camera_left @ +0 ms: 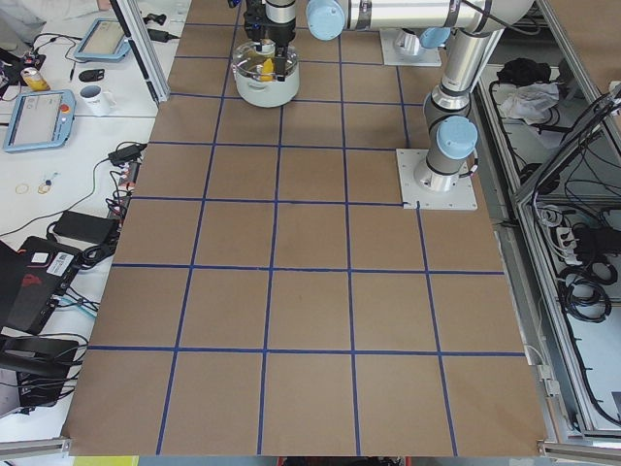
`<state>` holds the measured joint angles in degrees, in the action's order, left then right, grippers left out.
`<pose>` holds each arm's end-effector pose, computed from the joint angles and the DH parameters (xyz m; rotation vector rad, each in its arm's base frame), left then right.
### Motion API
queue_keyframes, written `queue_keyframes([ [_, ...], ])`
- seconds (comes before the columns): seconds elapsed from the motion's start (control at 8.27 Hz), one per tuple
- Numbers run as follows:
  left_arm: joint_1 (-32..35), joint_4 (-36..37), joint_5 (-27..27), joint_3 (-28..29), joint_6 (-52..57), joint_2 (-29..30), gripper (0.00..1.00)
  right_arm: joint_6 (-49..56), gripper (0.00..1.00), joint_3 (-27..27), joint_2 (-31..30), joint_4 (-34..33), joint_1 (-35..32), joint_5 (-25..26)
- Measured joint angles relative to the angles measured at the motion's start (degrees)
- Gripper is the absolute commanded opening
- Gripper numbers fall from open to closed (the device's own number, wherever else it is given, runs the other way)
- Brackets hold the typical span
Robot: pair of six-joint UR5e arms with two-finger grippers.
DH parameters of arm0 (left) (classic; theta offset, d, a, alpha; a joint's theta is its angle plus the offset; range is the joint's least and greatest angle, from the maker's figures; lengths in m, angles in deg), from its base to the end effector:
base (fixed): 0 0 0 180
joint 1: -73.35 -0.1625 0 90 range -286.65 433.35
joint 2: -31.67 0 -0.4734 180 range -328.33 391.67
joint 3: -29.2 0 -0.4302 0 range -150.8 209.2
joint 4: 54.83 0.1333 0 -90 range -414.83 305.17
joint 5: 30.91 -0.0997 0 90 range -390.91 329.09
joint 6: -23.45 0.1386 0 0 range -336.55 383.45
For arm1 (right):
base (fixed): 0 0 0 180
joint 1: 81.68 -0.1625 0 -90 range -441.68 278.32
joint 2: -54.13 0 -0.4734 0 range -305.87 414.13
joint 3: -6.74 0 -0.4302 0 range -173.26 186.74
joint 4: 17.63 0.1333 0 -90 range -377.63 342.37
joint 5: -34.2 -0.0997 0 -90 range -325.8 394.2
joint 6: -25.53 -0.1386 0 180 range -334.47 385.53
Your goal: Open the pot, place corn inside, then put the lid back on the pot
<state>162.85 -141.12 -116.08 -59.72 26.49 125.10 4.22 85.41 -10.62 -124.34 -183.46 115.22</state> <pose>-0.1401 -0.5624 0.4817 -0.0693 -3.0570 0.0403 0.2998 -0.6788 0.3553 0.2417 2.9677 -0.0029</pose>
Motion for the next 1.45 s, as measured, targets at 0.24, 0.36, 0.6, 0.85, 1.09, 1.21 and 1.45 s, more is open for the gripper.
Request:
queue_keyframes([
  [0.24, -0.02, -0.11, -0.20, -0.66, 0.13, 0.01, 1.00, 0.10, 0.54, 0.35, -0.08, -0.03, 0.00, 0.20],
  [0.36, -0.03, -0.11, -1.24, -0.96, 0.05, 0.01, 1.00, 0.10, 0.62, 0.40, -0.09, -0.06, 0.00, 0.24],
  [0.6, -0.03, -0.10, -4.81, -1.31, -0.39, 0.03, 1.00, 0.31, 0.74, 0.49, -0.08, -0.19, 0.00, 0.20],
  [0.85, 0.00, -0.04, -5.69, -1.37, -0.35, 0.08, 1.00, 0.34, 0.80, 0.52, -0.03, -0.31, 0.00, 0.16],
  [1.09, 0.02, -0.02, -5.80, -1.41, -0.50, 0.08, 1.00, 0.29, 0.96, 0.49, -0.38, -0.28, 0.03, 0.16],
  [1.21, 0.02, -0.02, -5.67, -1.42, -0.64, 0.09, 1.00, 0.40, 1.00, 0.42, -1.20, -0.15, 0.07, 0.27],
  [1.45, 0.00, -0.01, -5.35, -1.43, -0.74, 0.13, 1.00, 3.27, 1.00, 0.36, -5.52, 2.97, 0.61, 2.24],
])
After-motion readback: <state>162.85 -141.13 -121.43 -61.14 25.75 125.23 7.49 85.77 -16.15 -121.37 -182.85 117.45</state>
